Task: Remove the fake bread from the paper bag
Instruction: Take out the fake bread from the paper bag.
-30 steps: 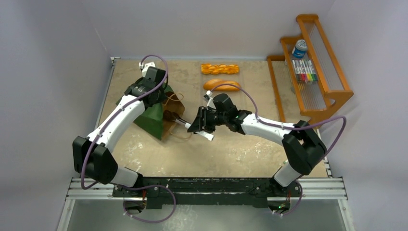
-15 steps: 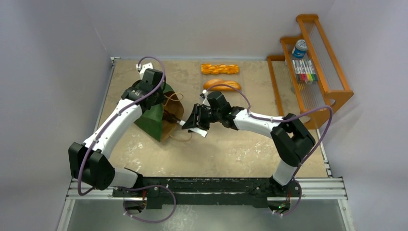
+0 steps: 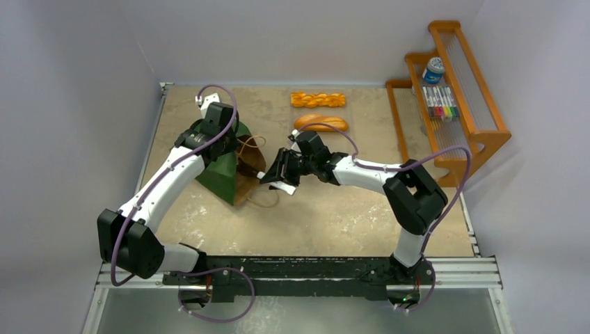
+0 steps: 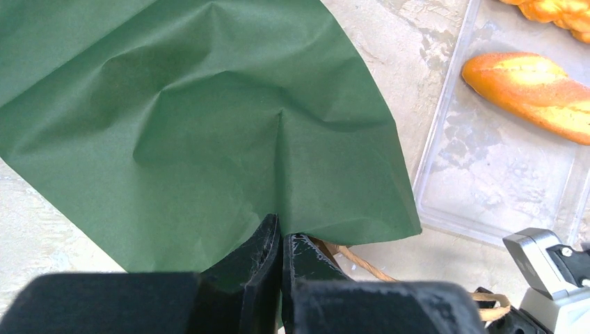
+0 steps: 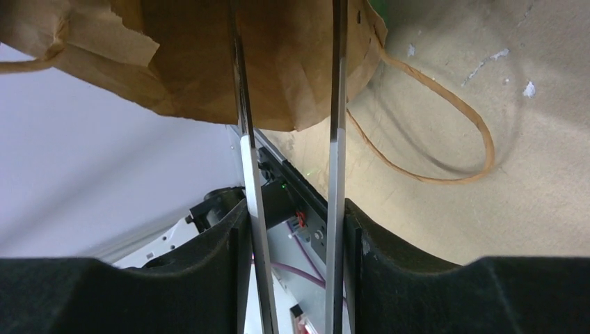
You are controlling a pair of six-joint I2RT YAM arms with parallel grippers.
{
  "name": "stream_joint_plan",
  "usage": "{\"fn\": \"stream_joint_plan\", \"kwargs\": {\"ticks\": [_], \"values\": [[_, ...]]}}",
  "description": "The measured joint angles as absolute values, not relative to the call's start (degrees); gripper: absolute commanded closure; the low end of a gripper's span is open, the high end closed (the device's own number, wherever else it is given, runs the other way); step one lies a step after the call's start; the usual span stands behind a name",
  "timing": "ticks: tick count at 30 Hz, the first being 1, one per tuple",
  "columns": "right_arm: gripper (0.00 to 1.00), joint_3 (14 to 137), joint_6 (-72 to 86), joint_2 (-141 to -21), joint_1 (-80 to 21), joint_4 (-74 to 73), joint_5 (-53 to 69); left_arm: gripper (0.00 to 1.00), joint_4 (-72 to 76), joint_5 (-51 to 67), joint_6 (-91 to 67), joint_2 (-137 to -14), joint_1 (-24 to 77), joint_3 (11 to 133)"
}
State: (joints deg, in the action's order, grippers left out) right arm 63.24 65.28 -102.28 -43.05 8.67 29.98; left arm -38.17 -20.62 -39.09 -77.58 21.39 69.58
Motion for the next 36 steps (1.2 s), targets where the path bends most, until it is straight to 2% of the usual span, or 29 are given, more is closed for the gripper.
{"fn": "stream_joint_plan", "kwargs": {"ticks": [12,14,17,19,21,25,26,28,31,36], "values": [[0.57,63.7,68.5,-106.9,-43.0,15.0,30.0,1.0,-38.2,-19.6,-39.5,-77.6,21.4,69.6],[0.64,63.7,68.8,-107.6,-43.0,16.0,30.0,1.0,-38.2,-19.5,-39.5,-77.6,21.4,69.6],[0.86,64.2,69.0,-108.4,-43.0,16.8,30.0,1.0,-38.2,-19.5,-39.4,-77.6,21.4,69.6],[0.95,64.4,69.0,-108.5,-43.0,17.1,29.9,1.0,-38.3,-19.5,-39.4,-77.6,21.4,69.6],[1.0,64.4,69.0,-108.5,-43.0,17.1,29.7,1.0,-38.2,-19.5,-39.4,-77.6,21.4,69.6],[1.0,64.5,68.9,-108.5,-43.0,17.1,29.6,1.0,-38.2,-19.5,-39.4,-77.6,21.4,69.6],[0.96,64.5,68.9,-108.5,-43.0,17.1,29.6,1.0,-38.2,-19.5,-39.4,-77.6,21.4,69.6],[0.76,64.5,68.8,-108.4,-43.0,17.1,29.6,1.0,-38.2,-19.5,-39.4,-77.6,21.4,69.6],[0.58,64.5,68.8,-108.4,-43.0,17.2,29.7,1.0,-38.2,-19.5,-39.4,-77.6,21.4,69.6],[0.48,64.9,68.5,-108.6,-43.0,17.7,29.8,1.0,-38.3,-19.5,-39.5,-77.6,21.4,69.6]]}}
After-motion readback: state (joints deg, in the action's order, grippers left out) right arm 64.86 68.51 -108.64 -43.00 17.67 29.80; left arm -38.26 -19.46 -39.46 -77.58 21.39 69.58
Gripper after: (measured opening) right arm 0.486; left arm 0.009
